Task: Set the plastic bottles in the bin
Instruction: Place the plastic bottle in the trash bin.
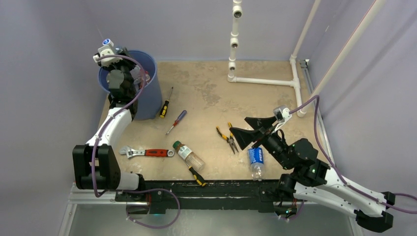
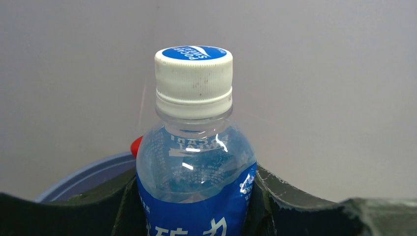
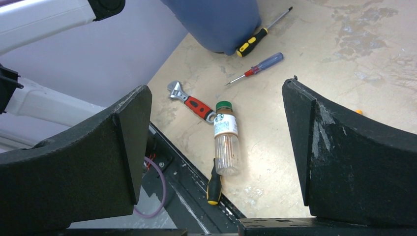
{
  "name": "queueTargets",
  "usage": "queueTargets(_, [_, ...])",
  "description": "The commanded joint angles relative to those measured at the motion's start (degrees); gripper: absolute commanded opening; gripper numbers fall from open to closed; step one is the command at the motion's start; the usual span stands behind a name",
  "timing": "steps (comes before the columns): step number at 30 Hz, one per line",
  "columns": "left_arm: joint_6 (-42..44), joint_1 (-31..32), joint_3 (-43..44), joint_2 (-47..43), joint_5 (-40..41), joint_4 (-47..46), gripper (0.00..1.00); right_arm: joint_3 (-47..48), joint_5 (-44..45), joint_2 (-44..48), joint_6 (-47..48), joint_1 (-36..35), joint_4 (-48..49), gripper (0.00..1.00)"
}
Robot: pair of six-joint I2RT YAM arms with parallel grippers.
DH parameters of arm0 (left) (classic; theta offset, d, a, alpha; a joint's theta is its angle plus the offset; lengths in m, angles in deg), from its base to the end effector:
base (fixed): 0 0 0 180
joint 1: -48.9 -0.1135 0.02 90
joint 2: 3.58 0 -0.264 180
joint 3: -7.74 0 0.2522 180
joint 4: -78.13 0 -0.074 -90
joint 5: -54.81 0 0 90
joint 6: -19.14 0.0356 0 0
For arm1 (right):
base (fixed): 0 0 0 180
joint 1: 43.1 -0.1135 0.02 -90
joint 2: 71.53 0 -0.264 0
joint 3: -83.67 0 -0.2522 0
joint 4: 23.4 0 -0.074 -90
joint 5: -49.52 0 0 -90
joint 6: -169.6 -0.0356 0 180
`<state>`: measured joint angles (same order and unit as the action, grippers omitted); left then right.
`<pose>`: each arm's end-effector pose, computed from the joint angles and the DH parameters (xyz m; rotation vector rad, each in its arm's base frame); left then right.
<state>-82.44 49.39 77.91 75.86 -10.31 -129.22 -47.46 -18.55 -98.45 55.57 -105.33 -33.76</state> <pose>0.3217 0.0122 0.3654 -0.4912 1.1884 0.0916 0.0692 0.1030 0.3488 -0.1456 1.4490 0.9872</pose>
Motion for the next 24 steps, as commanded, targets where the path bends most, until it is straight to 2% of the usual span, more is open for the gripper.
queueTargets(1, [-3.76,0.15,0.93,-0.78,-5.78,-1.96,0.05,0.04,0.78,-0.08,0.39,-0.08,0.02,0.99])
queueTargets(5, [-2.33,0.27,5.50,2.28,-8.38,-0.52,0.05,-0.46,1.05,0.25,-0.08,-0.08,-0.09,0.99])
queueTargets(11, [2.39,0.28,4.58,5.63,-6.63,-1.96,0.05,-0.53,1.93,1.77,-0.32,-0.08,-2.47,0.99])
queueTargets(20, [1.25,0.30,0.32,11.52,-7.84,-4.27,0.07,-0.18,2.32,0.20,0.22,-0.08,-2.39,0.99])
queueTargets(22, [0.76,0.28,-0.43,12.59,-8.20,-4.42,0.11,-0.30,2.32,-0.10,0.21,-0.08,-2.26,0.99])
queueTargets(24, [0.37,0.30,-0.70,13.09,-8.65,-4.51,0.22,-0.15,2.47,-0.23,0.30,-0.08,-2.26,0.99])
